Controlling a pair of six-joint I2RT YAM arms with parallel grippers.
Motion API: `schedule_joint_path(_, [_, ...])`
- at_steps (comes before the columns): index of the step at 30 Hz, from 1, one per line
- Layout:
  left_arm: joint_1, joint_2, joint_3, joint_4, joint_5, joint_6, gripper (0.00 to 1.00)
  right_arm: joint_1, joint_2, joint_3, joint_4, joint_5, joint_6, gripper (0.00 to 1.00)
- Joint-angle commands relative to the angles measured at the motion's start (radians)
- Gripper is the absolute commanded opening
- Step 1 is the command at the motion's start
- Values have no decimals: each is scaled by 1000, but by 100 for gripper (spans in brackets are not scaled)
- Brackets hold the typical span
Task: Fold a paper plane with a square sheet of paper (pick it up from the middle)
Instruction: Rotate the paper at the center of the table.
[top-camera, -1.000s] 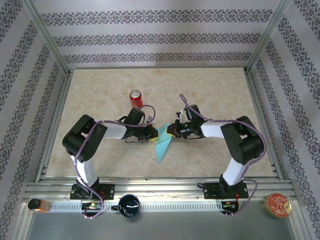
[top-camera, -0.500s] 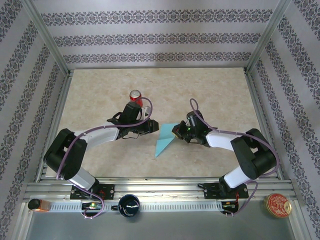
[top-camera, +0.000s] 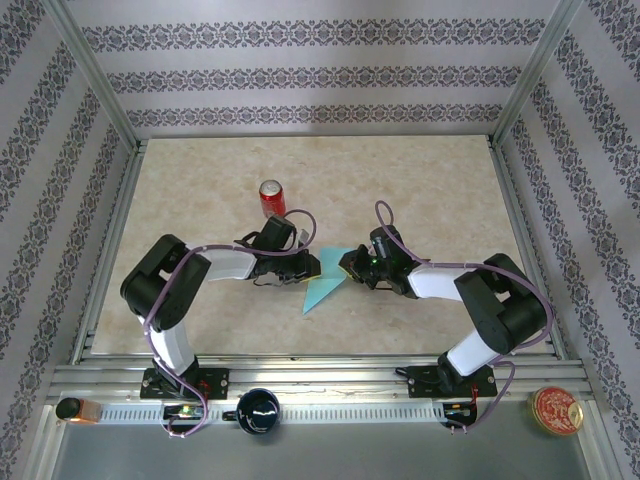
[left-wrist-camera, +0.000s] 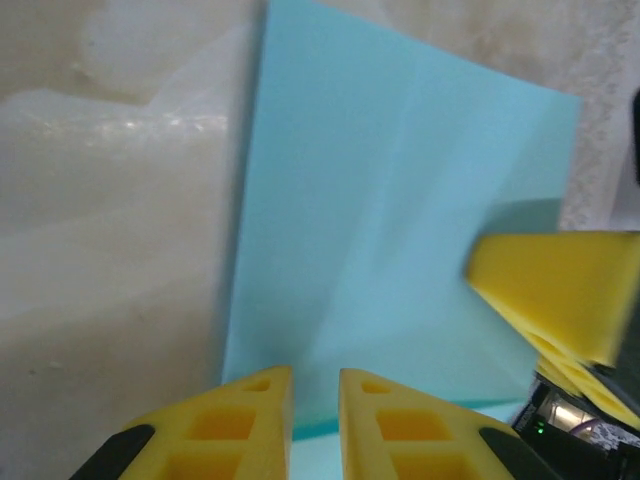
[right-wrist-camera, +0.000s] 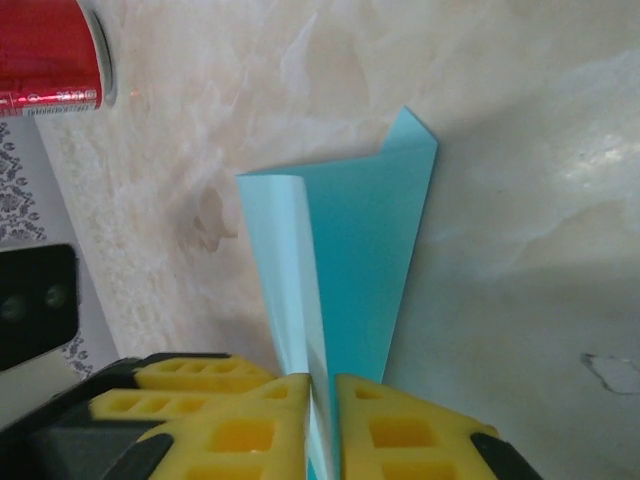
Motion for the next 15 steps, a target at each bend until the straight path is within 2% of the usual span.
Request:
schedule_joint_path(1, [-14,26,21,50,17,-9,18,-17,15,-4,25,-42,-23,19])
schedule_joint_path(8, [-15,52,-3,45,11,-1,17,-54,-5,-7,-10,-80,-75,27])
schedule_joint_path(12, [-14,47,-11,50,12,3,17,-75,4,1,-9,-125,-92,25])
schedule_joint_path(15, [-16,36,-4,52,21,8,18,-83,25,14,-6,-154,-98,17])
